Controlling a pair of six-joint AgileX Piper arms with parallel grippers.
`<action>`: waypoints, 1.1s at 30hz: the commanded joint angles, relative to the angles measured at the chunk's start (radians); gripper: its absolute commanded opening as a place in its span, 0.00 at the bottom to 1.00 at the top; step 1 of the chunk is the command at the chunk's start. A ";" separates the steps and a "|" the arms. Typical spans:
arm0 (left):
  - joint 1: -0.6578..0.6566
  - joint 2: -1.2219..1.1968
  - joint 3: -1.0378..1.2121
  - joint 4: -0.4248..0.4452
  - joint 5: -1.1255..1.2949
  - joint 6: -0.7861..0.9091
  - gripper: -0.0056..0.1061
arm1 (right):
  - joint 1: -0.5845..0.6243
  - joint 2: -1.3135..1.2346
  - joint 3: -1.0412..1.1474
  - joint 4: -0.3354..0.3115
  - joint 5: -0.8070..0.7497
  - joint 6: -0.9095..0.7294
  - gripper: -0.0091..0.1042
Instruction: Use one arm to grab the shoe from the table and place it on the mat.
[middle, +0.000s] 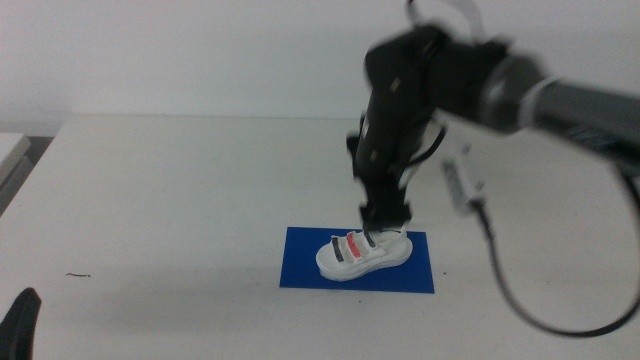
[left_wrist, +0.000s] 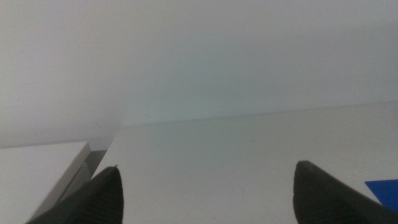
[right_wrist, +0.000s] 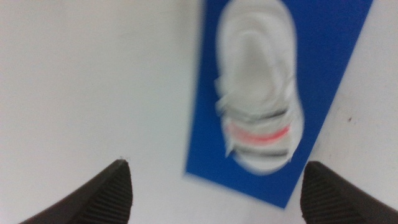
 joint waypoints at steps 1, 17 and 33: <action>0.000 0.005 0.001 -0.004 -0.013 -0.003 0.89 | 0.019 -0.120 0.001 -0.067 0.038 -0.068 0.90; 0.000 0.005 0.001 -0.004 -0.013 -0.003 0.89 | -0.021 -0.679 0.004 -0.191 -0.028 -1.741 0.90; 0.000 0.005 0.001 -0.004 -0.013 -0.003 0.89 | -0.577 -1.436 1.099 0.118 -0.833 -2.401 0.90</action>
